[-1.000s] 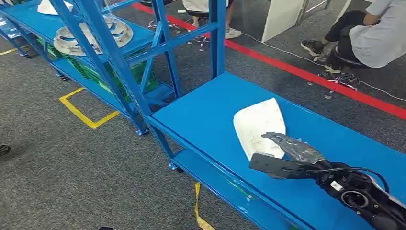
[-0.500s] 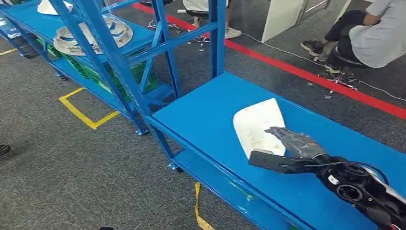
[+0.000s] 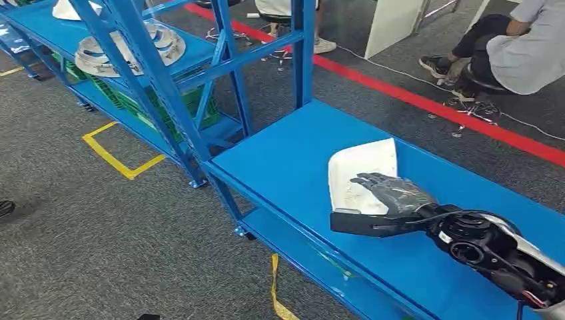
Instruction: Take the parts from the cabinet and place them on the table.
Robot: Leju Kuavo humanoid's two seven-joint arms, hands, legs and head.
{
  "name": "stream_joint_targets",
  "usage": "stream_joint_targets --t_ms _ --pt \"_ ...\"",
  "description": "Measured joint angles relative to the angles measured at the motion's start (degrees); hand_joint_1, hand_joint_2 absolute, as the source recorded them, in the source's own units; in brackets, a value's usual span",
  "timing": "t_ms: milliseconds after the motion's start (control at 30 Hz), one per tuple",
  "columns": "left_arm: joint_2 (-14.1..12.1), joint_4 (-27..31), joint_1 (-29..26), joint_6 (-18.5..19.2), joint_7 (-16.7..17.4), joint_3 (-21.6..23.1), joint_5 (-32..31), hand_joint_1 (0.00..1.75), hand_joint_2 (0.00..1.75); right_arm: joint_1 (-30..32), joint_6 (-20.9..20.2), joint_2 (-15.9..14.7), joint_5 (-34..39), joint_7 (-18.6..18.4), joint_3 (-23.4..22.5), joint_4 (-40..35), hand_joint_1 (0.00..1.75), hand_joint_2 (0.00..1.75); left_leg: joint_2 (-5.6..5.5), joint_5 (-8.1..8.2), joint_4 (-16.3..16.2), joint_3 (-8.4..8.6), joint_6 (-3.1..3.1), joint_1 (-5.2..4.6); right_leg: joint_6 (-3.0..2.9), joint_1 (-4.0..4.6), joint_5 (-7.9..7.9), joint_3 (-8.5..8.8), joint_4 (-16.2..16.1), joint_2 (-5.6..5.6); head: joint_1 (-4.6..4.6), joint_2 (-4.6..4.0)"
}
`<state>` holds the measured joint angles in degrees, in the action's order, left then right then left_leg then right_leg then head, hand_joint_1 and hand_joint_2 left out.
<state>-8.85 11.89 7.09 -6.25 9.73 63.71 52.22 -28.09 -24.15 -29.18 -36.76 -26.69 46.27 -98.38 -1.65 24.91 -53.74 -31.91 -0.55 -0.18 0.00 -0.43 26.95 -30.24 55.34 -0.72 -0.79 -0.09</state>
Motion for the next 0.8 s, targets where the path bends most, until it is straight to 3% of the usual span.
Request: stream_joint_targets --t_ms 800 --pt "0.0 0.0 0.03 0.11 0.24 0.61 0.33 0.0 0.0 -3.09 1.25 2.75 3.15 2.73 8.22 8.16 0.0 1.75 -0.01 0.0 0.0 -0.01 0.0 0.0 0.01 0.0 0.01 -0.01 0.0 0.01 0.07 0.0"
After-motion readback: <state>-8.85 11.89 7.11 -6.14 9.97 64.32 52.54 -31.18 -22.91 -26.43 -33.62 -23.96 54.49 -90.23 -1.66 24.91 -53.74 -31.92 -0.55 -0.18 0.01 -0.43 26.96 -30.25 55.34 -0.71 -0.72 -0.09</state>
